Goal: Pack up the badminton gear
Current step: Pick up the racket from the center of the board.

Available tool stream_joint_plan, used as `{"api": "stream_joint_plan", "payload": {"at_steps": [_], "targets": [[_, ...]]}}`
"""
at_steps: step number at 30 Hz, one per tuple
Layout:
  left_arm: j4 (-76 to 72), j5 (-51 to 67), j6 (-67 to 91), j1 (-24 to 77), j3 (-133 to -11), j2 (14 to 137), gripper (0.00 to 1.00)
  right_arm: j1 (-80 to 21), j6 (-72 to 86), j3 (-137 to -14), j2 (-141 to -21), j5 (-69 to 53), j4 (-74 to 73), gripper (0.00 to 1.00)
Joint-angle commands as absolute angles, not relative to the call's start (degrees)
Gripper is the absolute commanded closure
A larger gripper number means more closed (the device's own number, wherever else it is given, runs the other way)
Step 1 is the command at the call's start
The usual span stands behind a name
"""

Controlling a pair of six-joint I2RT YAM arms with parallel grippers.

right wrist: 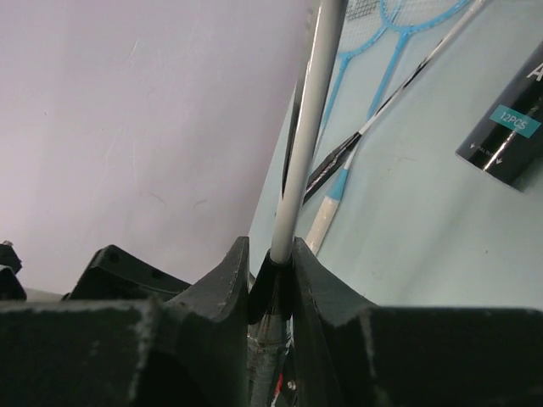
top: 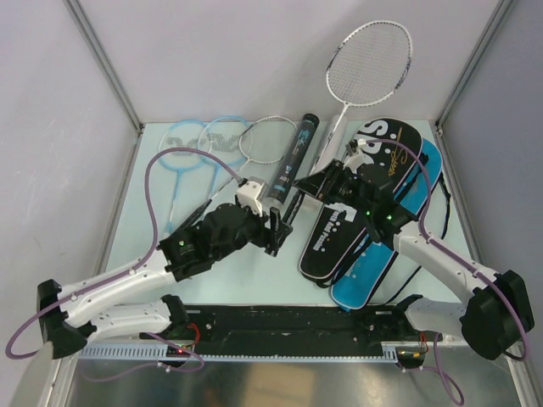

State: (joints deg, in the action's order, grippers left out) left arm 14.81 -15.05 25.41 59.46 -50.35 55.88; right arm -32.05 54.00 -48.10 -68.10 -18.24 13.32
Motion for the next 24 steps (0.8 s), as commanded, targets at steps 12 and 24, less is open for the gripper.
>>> {"api": "stream_joint_plan", "payload": {"at_steps": [12, 24], "targets": [[13.0, -8.4, 25.9, 59.7, -50.4, 62.9, 0.91, -32.3, 54.4, -47.5, -67.2, -16.6, 13.7, 0.82], [12.1, -13.7, 27.9, 59.7, -55.4, 67.7, 1.00, -34.9, 53.3, -42.3, -64.3, -13.5, 14.6, 0.70]]}}
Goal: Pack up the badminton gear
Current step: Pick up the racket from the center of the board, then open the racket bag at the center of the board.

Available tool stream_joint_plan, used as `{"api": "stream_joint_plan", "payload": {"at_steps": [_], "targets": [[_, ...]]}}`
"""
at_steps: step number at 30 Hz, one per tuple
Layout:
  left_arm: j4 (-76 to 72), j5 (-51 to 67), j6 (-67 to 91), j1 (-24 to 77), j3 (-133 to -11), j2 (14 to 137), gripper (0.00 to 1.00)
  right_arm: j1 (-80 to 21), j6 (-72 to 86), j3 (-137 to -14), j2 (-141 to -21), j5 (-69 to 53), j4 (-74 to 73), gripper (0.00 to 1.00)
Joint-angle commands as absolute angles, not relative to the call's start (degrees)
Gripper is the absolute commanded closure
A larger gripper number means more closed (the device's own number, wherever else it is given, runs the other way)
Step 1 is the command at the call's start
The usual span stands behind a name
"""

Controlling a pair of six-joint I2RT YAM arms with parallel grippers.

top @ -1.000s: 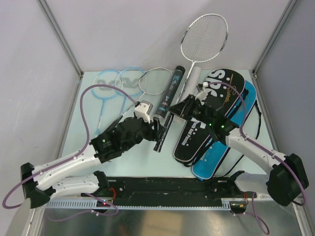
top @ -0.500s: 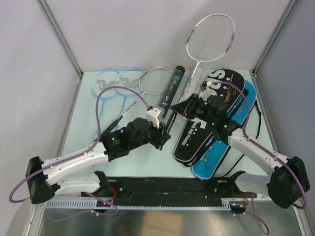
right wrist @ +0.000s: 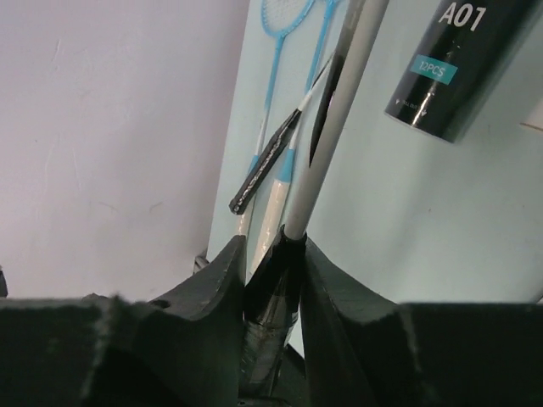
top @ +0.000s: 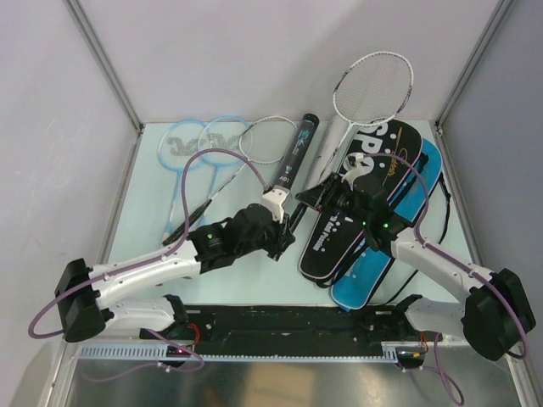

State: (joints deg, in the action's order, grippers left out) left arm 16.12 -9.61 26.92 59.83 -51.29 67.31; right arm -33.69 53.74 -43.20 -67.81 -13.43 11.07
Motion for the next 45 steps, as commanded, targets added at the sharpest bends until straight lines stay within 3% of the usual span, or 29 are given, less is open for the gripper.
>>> {"api": "stream_joint_plan", "payload": {"at_steps": [1, 4, 6, 7, 9, 13, 21, 28, 35, 45], "targets": [[12.0, -13.9, 28.2, 59.7, -55.2, 67.7, 1.00, -34.9, 53.6, -42.0, -63.9, -13.1, 14.6, 0.74], [11.2, -14.0, 28.4, 59.7, -54.9, 67.3, 1.00, -34.9, 54.1, -41.6, -63.4, -12.7, 14.4, 0.83], [11.0, -12.1, 26.9, 59.7, -55.3, 67.1, 0.83, -34.6, 53.9, -41.2, -62.8, -12.5, 14.1, 0.95], [11.1, -10.7, 25.6, 59.7, -55.6, 66.7, 0.67, -34.0, 54.2, -40.5, -62.3, -12.6, 13.9, 0.98], [11.6, -8.5, 22.8, 59.7, -55.7, 65.1, 0.44, -31.1, 55.2, -38.6, -60.2, -14.4, 13.8, 0.99], [12.7, -7.5, 18.7, 59.7, -55.5, 61.7, 0.29, -23.3, 53.0, -36.7, -53.8, -18.6, 7.8, 1.00], [14.5, -12.6, 16.0, 59.7, -56.5, 62.0, 0.26, -11.8, 50.2, -35.7, -37.5, -17.2, -20.0, 1.00], [15.6, -11.4, 16.9, 59.8, -61.3, 74.0, 0.29, -4.1, 49.9, -35.8, -24.0, -12.6, -36.5, 1.00], [14.9, -11.4, 15.6, 64.6, -66.4, 88.0, 0.29, -3.6, 48.2, -36.0, -16.8, -8.1, -44.8, 1.00], [4.9, -7.3, 15.4, 70.1, -65.7, 96.9, 0.31, -3.6, 46.7, -36.5, -12.7, -10.1, -49.4, 1.00]]}}
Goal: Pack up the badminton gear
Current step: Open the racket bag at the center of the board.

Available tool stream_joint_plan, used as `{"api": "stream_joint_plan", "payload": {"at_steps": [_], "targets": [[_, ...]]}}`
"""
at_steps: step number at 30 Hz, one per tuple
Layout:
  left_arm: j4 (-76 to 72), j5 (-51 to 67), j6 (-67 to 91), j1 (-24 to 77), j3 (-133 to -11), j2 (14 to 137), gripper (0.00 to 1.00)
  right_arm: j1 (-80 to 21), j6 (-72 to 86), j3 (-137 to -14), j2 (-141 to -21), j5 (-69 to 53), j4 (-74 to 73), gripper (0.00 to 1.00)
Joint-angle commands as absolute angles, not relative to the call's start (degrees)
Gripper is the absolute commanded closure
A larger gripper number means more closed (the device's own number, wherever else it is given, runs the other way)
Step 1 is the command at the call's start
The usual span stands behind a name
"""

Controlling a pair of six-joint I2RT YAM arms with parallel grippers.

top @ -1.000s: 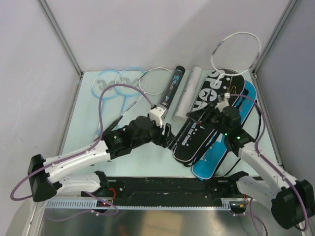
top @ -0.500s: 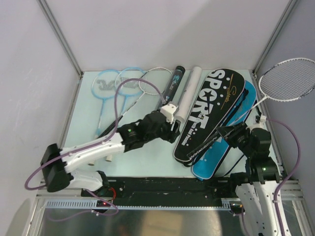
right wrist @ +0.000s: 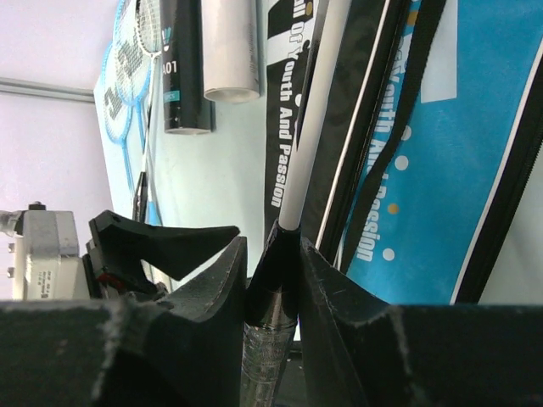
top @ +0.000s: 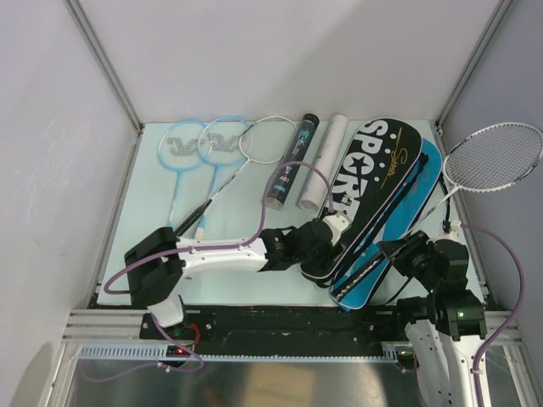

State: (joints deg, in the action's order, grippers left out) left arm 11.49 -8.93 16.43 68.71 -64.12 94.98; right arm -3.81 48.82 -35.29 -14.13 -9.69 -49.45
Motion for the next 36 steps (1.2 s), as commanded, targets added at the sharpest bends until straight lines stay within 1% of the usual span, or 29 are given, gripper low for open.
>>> {"api": "stream_joint_plan", "payload": {"at_steps": [1, 9, 14, 16, 18, 19, 20, 21, 22, 24, 26, 36], "targets": [[4.3, -7.2, 15.5, 70.2, -65.8, 97.9, 0.31, -3.6, 46.7, -36.5, -12.4, -10.5, -49.9, 1.00], [2.3, -7.6, 14.4, 70.5, -67.5, 104.4, 0.32, -3.6, 46.2, -36.5, -9.2, -11.8, -52.5, 1.00], [2.1, -9.0, 13.7, 70.8, -68.4, 107.3, 0.37, -3.5, 45.7, -36.5, -8.8, -11.9, -53.5, 1.00], [2.1, -10.2, 13.1, 71.0, -68.5, 107.7, 0.44, -3.6, 45.4, -36.5, -8.8, -11.9, -53.7, 1.00], [2.1, -11.3, 12.8, 71.1, -68.5, 107.3, 0.61, -3.6, 45.0, -36.5, -8.9, -12.1, -54.1, 1.00], [2.1, -11.7, 12.9, 71.2, -68.5, 107.0, 0.74, -3.6, 44.8, -36.5, -9.0, -12.2, -54.2, 1.00], [2.2, -12.1, 13.1, 71.1, -68.5, 106.3, 0.84, -3.6, 44.7, -36.4, -9.0, -12.6, -54.3, 1.00], [2.6, -12.5, 13.6, 71.1, -68.7, 105.6, 0.92, -3.6, 44.7, -36.2, -9.0, -12.9, -54.2, 1.00], [3.2, -12.7, 14.1, 71.1, -68.8, 104.7, 0.96, -3.6, 44.7, -35.8, -9.0, -13.4, -54.1, 1.00], [4.1, -13.0, 15.4, 71.0, -69.0, 102.6, 0.99, -3.6, 44.8, -35.1, -9.0, -14.4, -53.7, 1.00], [4.4, -12.7, 16.9, 70.7, -68.9, 100.0, 1.00, -3.6, 45.2, -34.1, -9.1, -15.5, -53.2, 1.00], [4.3, -9.8, 27.0, 66.8, -67.4, 92.2, 1.00, -3.6, 48.1, -27.6, -8.6, -21.9, -49.6, 1.00]]}}
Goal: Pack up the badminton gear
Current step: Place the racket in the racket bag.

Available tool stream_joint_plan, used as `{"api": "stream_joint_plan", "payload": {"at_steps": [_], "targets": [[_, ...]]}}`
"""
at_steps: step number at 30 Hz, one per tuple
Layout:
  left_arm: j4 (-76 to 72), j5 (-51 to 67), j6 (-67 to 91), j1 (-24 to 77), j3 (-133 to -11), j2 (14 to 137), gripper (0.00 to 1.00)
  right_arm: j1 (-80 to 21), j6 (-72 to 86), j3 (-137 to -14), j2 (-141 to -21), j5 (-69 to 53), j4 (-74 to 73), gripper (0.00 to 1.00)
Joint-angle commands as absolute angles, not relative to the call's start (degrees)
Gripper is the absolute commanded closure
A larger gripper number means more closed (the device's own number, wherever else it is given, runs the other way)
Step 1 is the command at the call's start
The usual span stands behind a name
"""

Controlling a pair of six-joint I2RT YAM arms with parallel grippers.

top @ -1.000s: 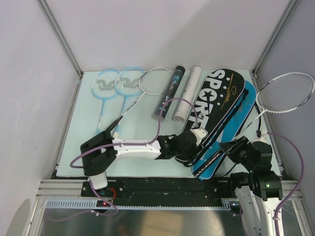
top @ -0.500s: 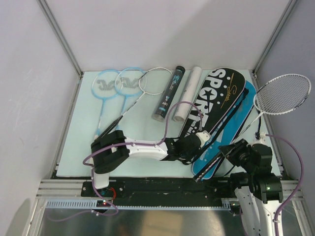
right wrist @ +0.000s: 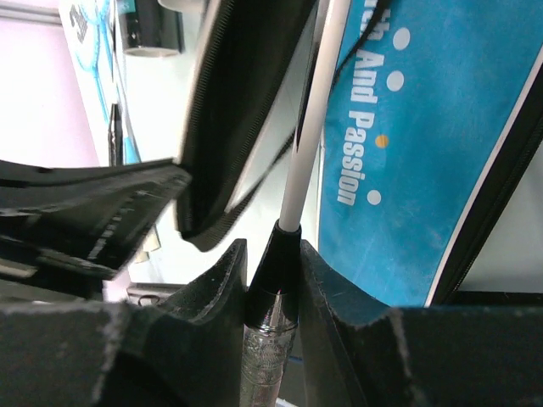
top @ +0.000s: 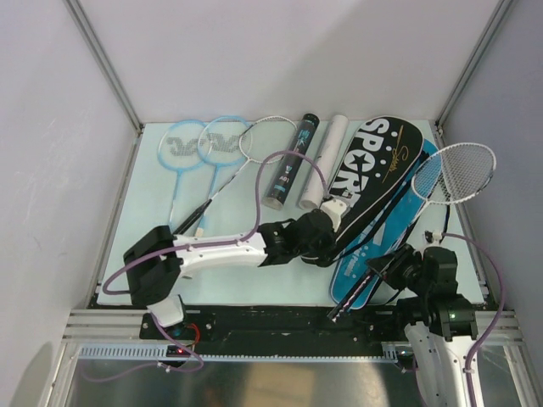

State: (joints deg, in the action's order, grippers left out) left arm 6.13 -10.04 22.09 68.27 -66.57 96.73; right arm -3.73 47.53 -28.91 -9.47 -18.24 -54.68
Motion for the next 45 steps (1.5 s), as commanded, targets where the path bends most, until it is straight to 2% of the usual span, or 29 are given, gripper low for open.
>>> {"api": "stream_joint_plan", "payload": {"at_steps": [1, 16, 28, 36, 45], "targets": [[4.1, -10.2, 27.4, 66.6, -67.0, 91.6, 1.00, -3.6, 48.4, -27.1, -8.5, -22.6, -49.3, 1.00], [0.5, -8.7, 30.2, 65.3, -63.6, 89.6, 1.00, -3.6, 55.9, -16.7, -3.3, -29.3, -44.7, 1.00], [-4.6, -3.0, 29.2, 65.3, -61.8, 90.3, 1.00, -3.6, 56.5, -14.2, -3.5, -33.7, -39.2, 1.00], [-6.9, 2.1, 28.5, 65.3, -61.4, 91.7, 1.00, -3.7, 57.0, -11.5, -7.7, -37.7, -30.9, 1.00], [-7.4, 3.3, 26.6, 65.4, -59.7, 91.8, 1.00, -7.6, 54.4, -11.5, -20.8, -44.4, -18.8, 1.00]]}}
